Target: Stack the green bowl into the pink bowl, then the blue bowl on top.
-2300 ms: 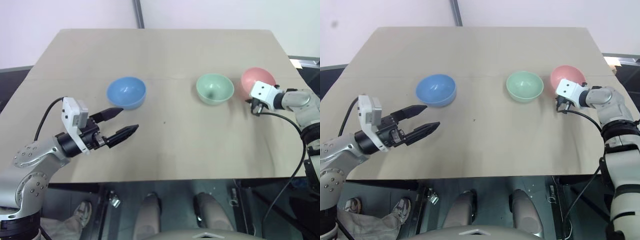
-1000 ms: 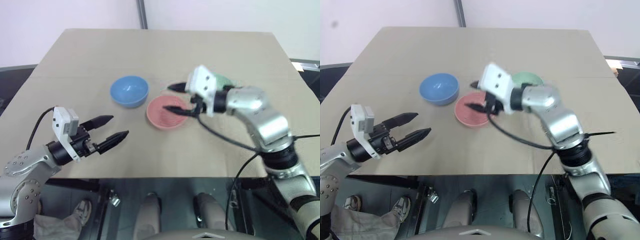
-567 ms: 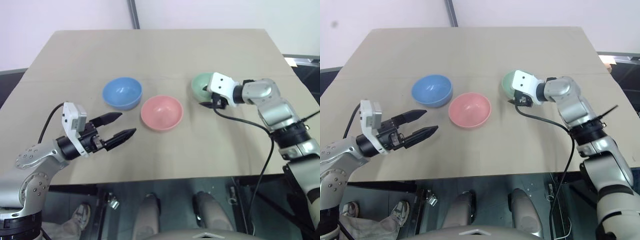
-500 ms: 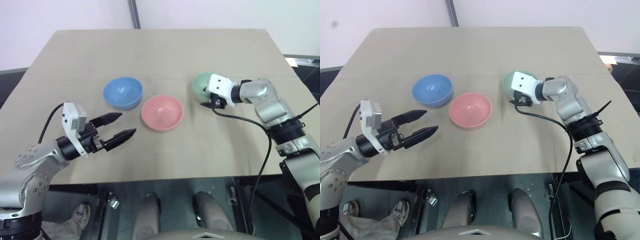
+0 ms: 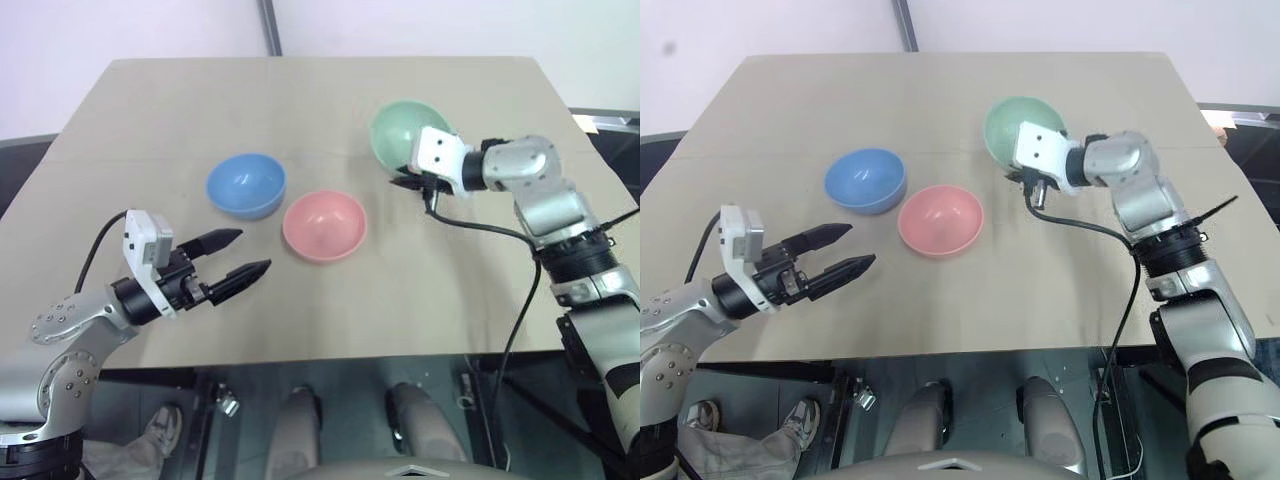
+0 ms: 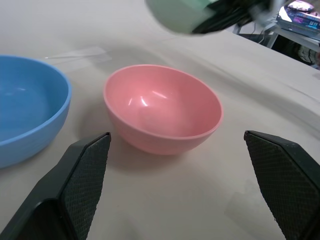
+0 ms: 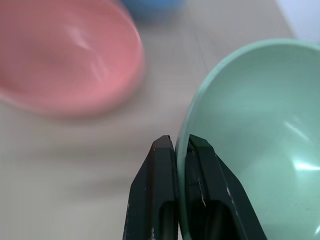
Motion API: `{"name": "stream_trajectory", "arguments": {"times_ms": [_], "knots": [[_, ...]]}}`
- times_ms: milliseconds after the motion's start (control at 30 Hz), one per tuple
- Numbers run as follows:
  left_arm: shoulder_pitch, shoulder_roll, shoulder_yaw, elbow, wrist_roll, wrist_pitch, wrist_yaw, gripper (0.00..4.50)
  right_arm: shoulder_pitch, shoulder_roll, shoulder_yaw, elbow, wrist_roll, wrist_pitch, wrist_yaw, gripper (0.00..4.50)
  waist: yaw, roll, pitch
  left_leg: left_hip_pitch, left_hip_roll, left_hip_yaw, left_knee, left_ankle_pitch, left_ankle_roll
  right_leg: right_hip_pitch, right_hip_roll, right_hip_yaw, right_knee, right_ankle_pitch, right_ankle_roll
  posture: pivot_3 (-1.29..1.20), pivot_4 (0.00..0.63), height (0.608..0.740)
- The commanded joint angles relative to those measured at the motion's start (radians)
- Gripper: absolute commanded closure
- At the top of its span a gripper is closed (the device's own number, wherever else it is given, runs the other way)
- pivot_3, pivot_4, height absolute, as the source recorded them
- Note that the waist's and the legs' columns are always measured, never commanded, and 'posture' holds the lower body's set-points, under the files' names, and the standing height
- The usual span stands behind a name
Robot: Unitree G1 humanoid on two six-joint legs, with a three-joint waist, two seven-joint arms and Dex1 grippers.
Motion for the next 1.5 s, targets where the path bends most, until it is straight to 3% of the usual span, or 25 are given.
{"name": "stream_trajectory", "arguments": {"times_ms": [33,233,267,300,433,500,767,900,1000,1233,1400,1500], "knots": [[-0.006,-0.002,0.012,0.0,-0.003,-0.022,-0.004,0.0,0.049,0.007,-0.007,-0.263,0.122,0.159,0.051,4.41,0.001,0.0,0.0,0.0,0.0,0.0,0.0,0.0,0.0,0.0,0.0,0.0,0.0,0.0,0.0,0.0,0.15,0.74],[-0.033,-0.002,-0.003,0.031,0.012,-0.033,-0.011,0.0,0.131,0.093,0.083,-0.392,0.148,0.26,-0.009,4.41,0.002,-0.001,-0.001,0.0,0.0,0.0,0.002,0.0,0.0,0.0,0.0,0.0,0.0,0.0,0.0,0.0,0.15,0.74],[-0.036,-0.002,-0.003,0.034,0.012,-0.033,-0.012,0.0,0.133,0.114,0.088,-0.382,0.147,0.264,-0.028,3.62,0.002,-0.001,-0.001,0.0,0.0,0.0,0.002,0.0,0.0,0.0,0.0,0.0,0.001,0.0,0.0,0.0,0.15,0.74],[-0.038,-0.002,-0.003,0.036,0.013,-0.034,-0.013,0.0,0.132,0.139,0.09,-0.362,0.145,0.268,-0.05,3.37,0.001,-0.001,-0.001,0.0,0.0,0.0,0.003,0.0,0.0,0.0,0.0,0.0,0.001,0.0,0.001,0.0,0.15,0.74],[-0.033,0.0,0.008,0.03,0.013,-0.031,-0.005,0.0,0.122,0.181,0.093,-0.296,0.087,0.217,-0.129,1.28,0.001,-0.001,-0.001,0.001,0.0,0.0,0.003,0.0,0.0,0.0,0.0,0.0,0.001,0.0,0.001,0.0,0.15,0.74],[-0.033,0.018,0.025,0.02,0.027,-0.016,0.023,0.0,0.12,0.192,0.056,-0.311,0.09,0.223,-0.174,0.58,0.003,-0.001,-0.001,0.0,0.0,0.0,0.003,0.0,0.0,0.0,0.0,0.0,0.001,0.0,0.0,0.0,0.15,0.74],[-0.153,0.162,0.0,0.048,0.188,0.018,0.149,0.0,0.184,0.144,-0.127,-0.505,0.224,0.356,-0.239,0.58,0.01,-0.002,-0.001,-0.001,0.0,0.0,0.001,0.0,0.0,-0.001,0.0,0.0,0.0,0.0,0.0,0.0,0.15,0.74],[-0.323,0.398,-0.224,0.128,0.404,-0.003,0.061,0.0,0.274,0.045,-0.212,-0.636,0.281,0.448,-0.244,0.58,0.023,-0.003,0.0,-0.001,0.0,-0.001,0.001,0.0,0.0,-0.001,0.0,-0.001,0.0,0.0,0.0,0.0,0.15,0.74],[-0.467,0.473,-0.387,0.22,0.51,-0.081,-0.059,0.0,0.341,-0.022,-0.253,-0.706,0.331,0.495,-0.243,0.58,0.025,-0.001,0.001,-0.001,-0.001,0.001,0.0,0.0,0.0,-0.001,0.0,0.0,-0.001,0.0,0.001,0.0,0.15,0.74],[-0.766,0.421,-0.702,0.455,0.827,-0.219,-0.192,0.0,0.434,-0.097,-0.299,-0.791,0.358,0.543,-0.317,0.58,0.02,-0.001,0.001,-0.001,0.0,0.002,-0.001,0.0,0.0,-0.003,0.001,0.002,-0.001,0.0,0.0,0.0,0.15,0.74],[-0.843,0.349,-0.785,0.572,0.962,-0.278,-0.22,0.0,0.47,-0.106,-0.308,-0.842,0.373,0.579,-0.377,0.58,0.023,-0.002,0.001,-0.002,0.0,0.002,-0.001,0.0,0.0,-0.003,0.001,0.002,-0.001,0.0,0.0,0.0,0.15,0.74],[-0.87,0.308,-0.795,0.617,1.006,-0.303,-0.23,1.12,0.486,-0.114,-0.32,-0.864,0.38,0.595,-0.409,0.41,0.025,-0.002,0.001,-0.003,0.0,0.002,0.0,0.0,0.0,-0.003,0.001,0.002,-0.001,0.0,0.0,0.0,0.15,0.74]]}}
